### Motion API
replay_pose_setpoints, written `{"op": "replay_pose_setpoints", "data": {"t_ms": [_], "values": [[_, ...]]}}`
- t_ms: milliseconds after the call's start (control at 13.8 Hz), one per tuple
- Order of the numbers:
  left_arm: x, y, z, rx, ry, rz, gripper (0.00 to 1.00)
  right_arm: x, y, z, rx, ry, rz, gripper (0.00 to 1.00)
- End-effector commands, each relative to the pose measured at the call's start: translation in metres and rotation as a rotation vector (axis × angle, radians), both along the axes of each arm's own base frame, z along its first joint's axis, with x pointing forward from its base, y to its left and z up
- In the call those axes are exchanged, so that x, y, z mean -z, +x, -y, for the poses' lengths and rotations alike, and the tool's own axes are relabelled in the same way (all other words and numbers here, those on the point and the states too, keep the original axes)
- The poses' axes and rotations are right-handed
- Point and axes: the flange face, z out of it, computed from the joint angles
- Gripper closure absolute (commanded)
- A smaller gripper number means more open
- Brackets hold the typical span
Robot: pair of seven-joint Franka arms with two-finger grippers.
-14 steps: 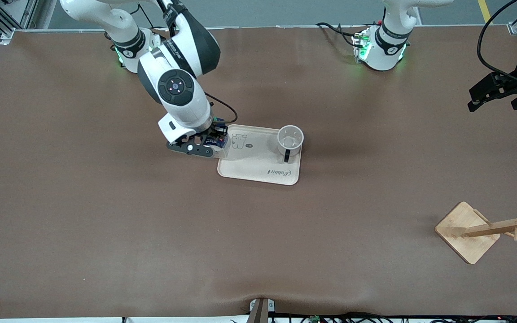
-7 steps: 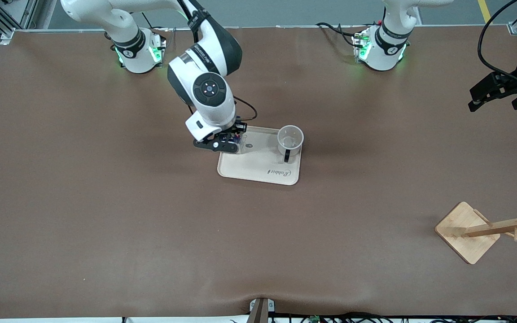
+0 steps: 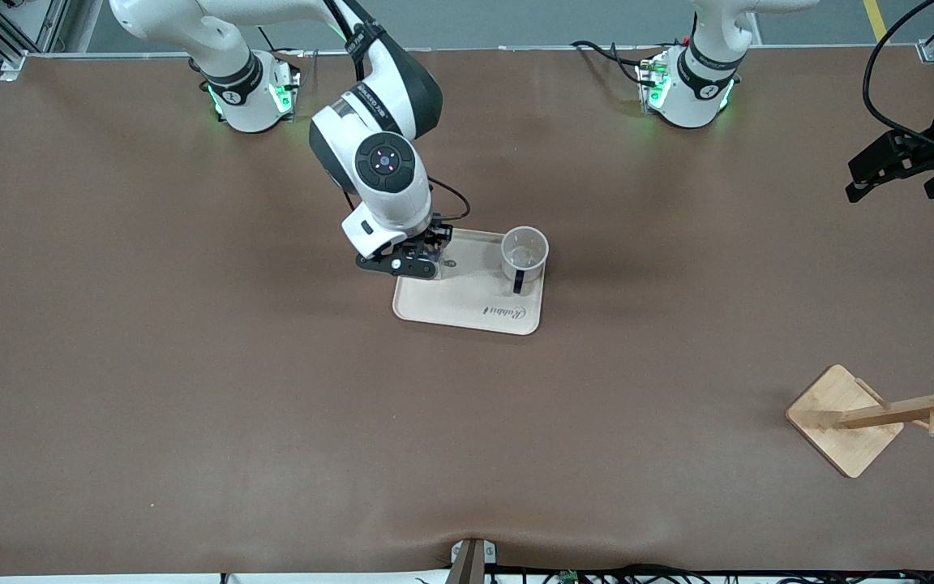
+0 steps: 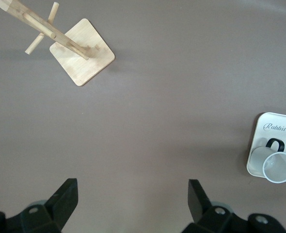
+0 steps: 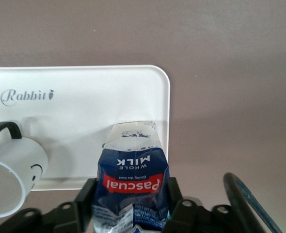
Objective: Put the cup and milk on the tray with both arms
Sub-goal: 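Carry the milk carton over the tray with the right gripper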
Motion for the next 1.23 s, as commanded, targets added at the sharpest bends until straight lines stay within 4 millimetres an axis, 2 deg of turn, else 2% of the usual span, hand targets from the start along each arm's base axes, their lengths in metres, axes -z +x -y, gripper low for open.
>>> {"op": "replay_pose_setpoints", "data": {"t_ms": [0, 145, 362, 579, 723, 868, 940, 1157], "values": [[-0.004, 0.001, -0.001, -0.007, -0.001, 0.004, 0.00, 0.001, 0.003, -0.007, 0.005, 0.000, 0.014, 0.00], [-0.003, -0.002, 0.004, -0.055, -0.014, -0.011, 0.00, -0.006, 0.007, -0.005, 0.006, 0.005, 0.025, 0.00], [0.002, -0.006, 0.028, -0.078, -0.014, -0.021, 0.00, -0.025, 0.019, -0.001, 0.018, 0.022, 0.050, 0.00], [0.002, -0.008, 0.034, -0.069, -0.013, -0.018, 0.00, -0.056, 0.035, 0.016, 0.044, 0.002, 0.017, 0.00], [-0.005, -0.012, 0.032, -0.051, -0.013, -0.008, 0.00, -0.078, 0.025, 0.024, 0.029, -0.077, -0.094, 0.00], [0.000, -0.012, 0.031, -0.050, -0.009, -0.020, 0.00, -0.095, 0.010, 0.032, 0.005, -0.154, -0.213, 0.00], [0.002, -0.009, 0.031, -0.051, -0.009, -0.018, 0.00, -0.101, 0.008, 0.036, 0.007, -0.172, -0.225, 0.00], [0.005, -0.001, 0.033, -0.048, -0.010, -0.007, 0.00, -0.119, 0.019, 0.058, 0.025, -0.153, -0.211, 0.00]]}}
